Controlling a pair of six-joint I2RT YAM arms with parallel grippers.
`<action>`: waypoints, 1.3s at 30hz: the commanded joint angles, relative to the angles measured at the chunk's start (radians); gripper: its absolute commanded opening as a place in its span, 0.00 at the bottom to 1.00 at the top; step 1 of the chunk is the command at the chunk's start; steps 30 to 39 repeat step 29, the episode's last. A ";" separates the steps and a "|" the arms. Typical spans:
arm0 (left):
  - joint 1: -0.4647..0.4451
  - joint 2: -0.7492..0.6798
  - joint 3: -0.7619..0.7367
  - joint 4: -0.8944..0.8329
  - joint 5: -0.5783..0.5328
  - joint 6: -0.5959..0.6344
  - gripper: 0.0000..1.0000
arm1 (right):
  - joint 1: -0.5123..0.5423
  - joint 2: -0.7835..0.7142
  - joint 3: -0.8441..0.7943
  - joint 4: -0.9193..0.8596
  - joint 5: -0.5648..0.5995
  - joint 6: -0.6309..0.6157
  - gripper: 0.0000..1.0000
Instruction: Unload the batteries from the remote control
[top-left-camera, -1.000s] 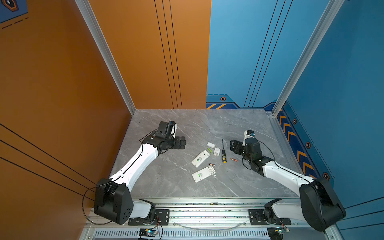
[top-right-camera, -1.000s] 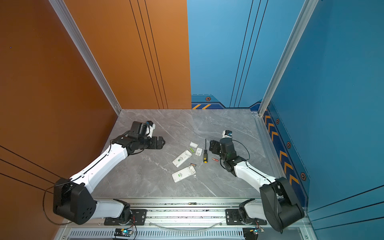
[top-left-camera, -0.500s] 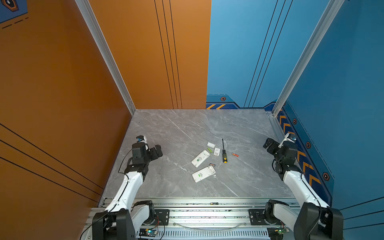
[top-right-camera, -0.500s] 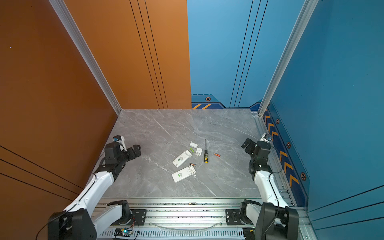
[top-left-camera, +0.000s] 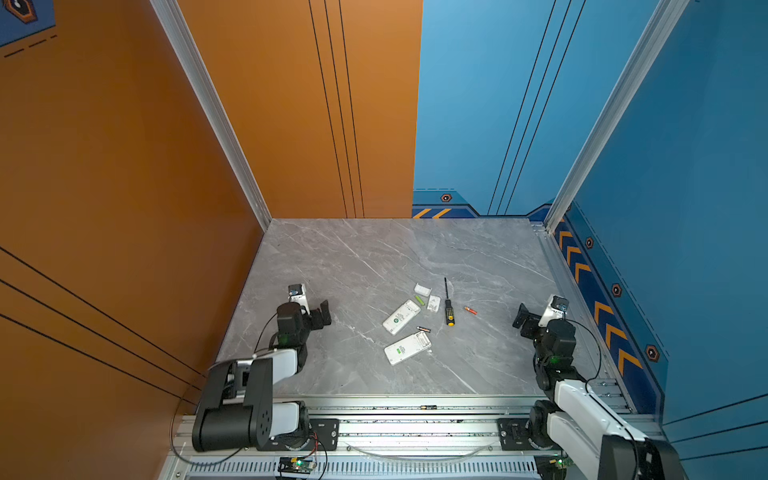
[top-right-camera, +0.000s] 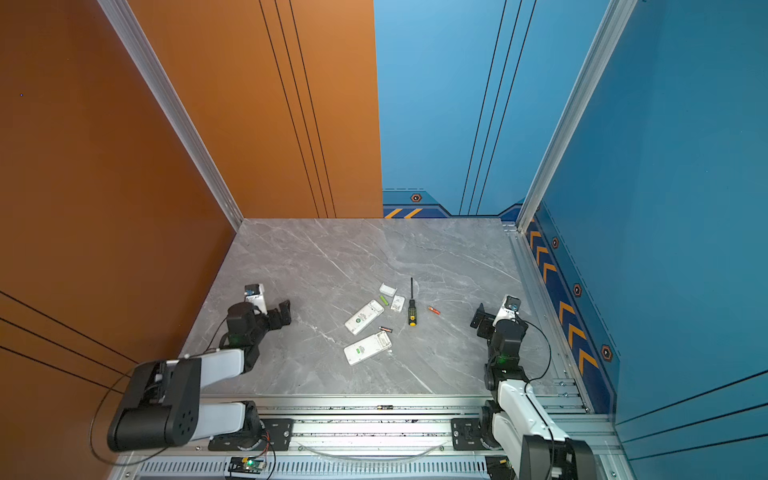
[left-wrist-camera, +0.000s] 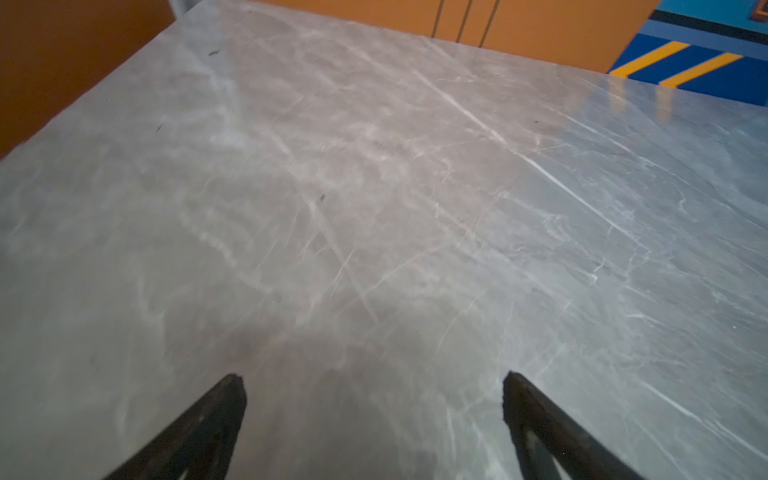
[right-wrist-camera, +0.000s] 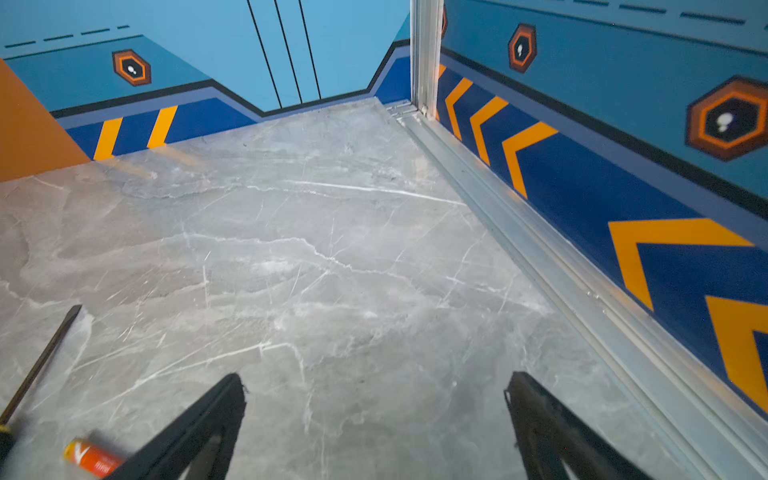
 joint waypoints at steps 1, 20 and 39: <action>0.004 0.105 0.089 0.125 0.112 0.094 0.98 | -0.010 0.149 0.025 0.250 -0.006 -0.031 1.00; -0.059 0.191 0.083 0.215 -0.074 0.107 0.98 | 0.161 0.588 0.257 0.321 0.169 -0.076 1.00; -0.061 0.190 0.082 0.215 -0.075 0.109 0.98 | 0.148 0.582 0.257 0.307 0.145 -0.065 1.00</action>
